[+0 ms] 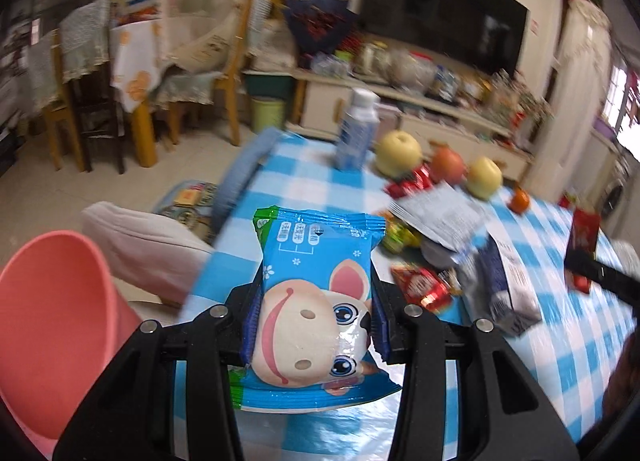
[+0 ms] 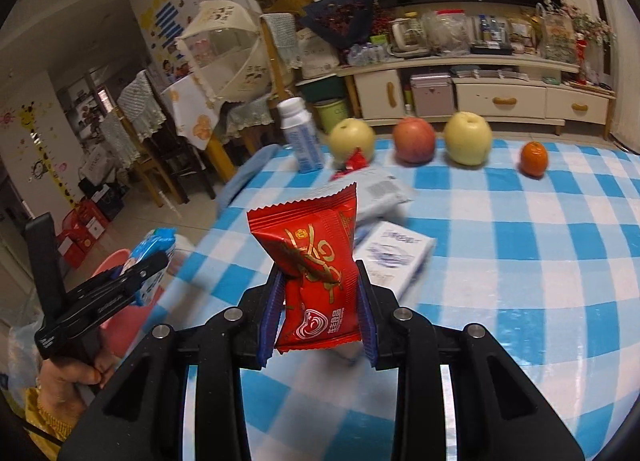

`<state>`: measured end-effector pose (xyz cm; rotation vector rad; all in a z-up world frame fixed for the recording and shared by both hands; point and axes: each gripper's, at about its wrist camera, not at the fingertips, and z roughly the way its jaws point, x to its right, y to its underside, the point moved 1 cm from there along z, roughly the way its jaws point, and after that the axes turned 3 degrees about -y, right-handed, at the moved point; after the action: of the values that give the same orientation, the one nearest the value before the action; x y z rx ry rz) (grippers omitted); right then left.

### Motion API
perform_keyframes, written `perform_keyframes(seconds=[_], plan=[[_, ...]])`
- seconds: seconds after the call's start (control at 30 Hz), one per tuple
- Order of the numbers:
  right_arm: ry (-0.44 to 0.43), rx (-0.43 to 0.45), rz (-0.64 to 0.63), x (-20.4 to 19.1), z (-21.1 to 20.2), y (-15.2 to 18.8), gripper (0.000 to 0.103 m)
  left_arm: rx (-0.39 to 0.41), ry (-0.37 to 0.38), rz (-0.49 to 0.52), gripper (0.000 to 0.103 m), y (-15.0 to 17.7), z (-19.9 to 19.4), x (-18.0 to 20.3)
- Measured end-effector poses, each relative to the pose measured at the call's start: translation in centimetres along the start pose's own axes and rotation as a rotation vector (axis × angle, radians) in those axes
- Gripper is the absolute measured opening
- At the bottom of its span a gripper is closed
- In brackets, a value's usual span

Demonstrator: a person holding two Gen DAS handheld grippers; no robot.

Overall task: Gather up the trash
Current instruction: 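Carry the snack bag and candy wrapper over the pink bucket and open both grippers, then withdraw both open grippers from the bucket toward the table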

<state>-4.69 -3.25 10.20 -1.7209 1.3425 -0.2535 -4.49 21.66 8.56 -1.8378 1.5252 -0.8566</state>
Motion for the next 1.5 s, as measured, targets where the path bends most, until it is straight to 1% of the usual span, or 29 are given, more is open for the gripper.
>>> perform_keyframes(seconds=[0.03, 0.13, 0.2, 0.27, 0.4, 0.47, 0.57, 0.7, 0.8, 0.9, 1.0, 1.07, 1.13, 1.17, 1.2, 1.27, 1.3, 1.33, 1.37, 1.4, 1.47, 1.5], plan=[[-0.015, -0.007, -0.016, -1.3, 0.4, 0.0, 0.035, 0.010, -0.013, -0.020, 0.045, -0.2, -0.2, -0.6], [-0.059, -0.033, -0.064, -4.8, 1.8, 0.2, 0.035, 0.053, -0.088, -0.079, 0.045, -0.7, -1.4, -2.8], [-0.090, -0.049, -0.096, -7.2, 2.8, 0.6, 0.035, 0.078, -0.121, -0.115, 0.045, -1.1, -2.2, -4.1], [-0.130, -0.066, -0.119, -9.7, 3.8, 1.0, 0.035, 0.098, -0.170, -0.139, 0.045, -1.4, -2.8, -5.6], [-0.202, -0.098, -0.170, -14.9, 6.2, 1.4, 0.035, 0.120, -0.287, -0.187, 0.045, -1.7, -3.9, -8.9], [-0.236, -0.116, -0.194, -17.0, 7.4, 1.5, 0.035, 0.125, -0.372, -0.209, 0.045, -1.7, -4.3, -10.8], [-0.275, -0.144, -0.246, -20.3, 9.3, 2.0, 0.035, 0.115, -0.455, -0.264, 0.045, -1.8, -4.8, -13.7], [-0.318, -0.180, -0.335, -24.6, 11.4, 3.1, 0.035, 0.092, -0.495, -0.365, 0.045, -1.5, -5.3, -17.4], [-0.334, -0.205, -0.383, -26.9, 12.9, 3.9, 0.035, 0.094, -0.517, -0.428, 0.045, -1.3, -5.8, -19.4], [-0.353, -0.222, -0.403, -28.5, 14.0, 4.3, 0.035, 0.091, -0.536, -0.466, 0.045, -1.0, -6.1, -20.9], [-0.379, -0.249, -0.424, -30.2, 15.3, 4.9, 0.036, 0.080, -0.535, -0.502, 0.045, -0.6, -6.2, -21.9], [-0.355, -0.252, -0.440, -30.7, 15.9, 5.4, 0.039, 0.073, -0.554, -0.505, 0.045, -0.6, -6.0, -22.2], [-0.349, -0.254, -0.439, -30.8, 16.3, 5.8, 0.045, 0.059, -0.579, -0.509, 0.050, -0.2, -6.1, -22.3], [-0.347, -0.242, -0.434, -30.8, 16.1, 5.9, 0.050, 0.055, -0.593, -0.513, 0.060, -0.2, -6.1, -22.4], [-0.339, -0.227, -0.432, -30.7, 16.0, 6.1, 0.053, 0.060, -0.623, -0.516, 0.070, -0.1, -6.2, -22.4], [-0.315, -0.196, -0.421, -30.2, 15.7, 6.2, 0.065, 0.079, -0.665, -0.511, 0.075, -0.2, -6.7, -22.2], [-0.307, -0.185, -0.412, -29.8, 15.6, 6.1, 0.068, 0.084, -0.670, -0.510, 0.076, -0.4, -6.8, -22.2], [-0.300, -0.170, -0.396, -29.3, 15.3, 6.0, 0.073, 0.087, -0.674, -0.510, 0.080, -0.4, -6.9, -22.1], [-0.296, -0.163, -0.384, -28.9, 15.1, 5.9, 0.074, 0.086, -0.678, -0.508, 0.084, -0.4, -6.8, -22.0], [-0.291, -0.155, -0.370, -28.4, 15.0, 5.8, 0.074, 0.083, -0.681, -0.506, 0.085, -0.5, -6.7, -22.0], [-0.275, -0.140, -0.351, -27.6, 14.4, 5.7, 0.081, 0.079, -0.679, -0.497, 0.086, -0.6, -6.6, -21.8], [-0.263, -0.132, -0.341, -27.2, 14.1, 5.7, 0.083, 0.077, -0.674, -0.492, 0.088, -0.6, -6.5, -21.6]])
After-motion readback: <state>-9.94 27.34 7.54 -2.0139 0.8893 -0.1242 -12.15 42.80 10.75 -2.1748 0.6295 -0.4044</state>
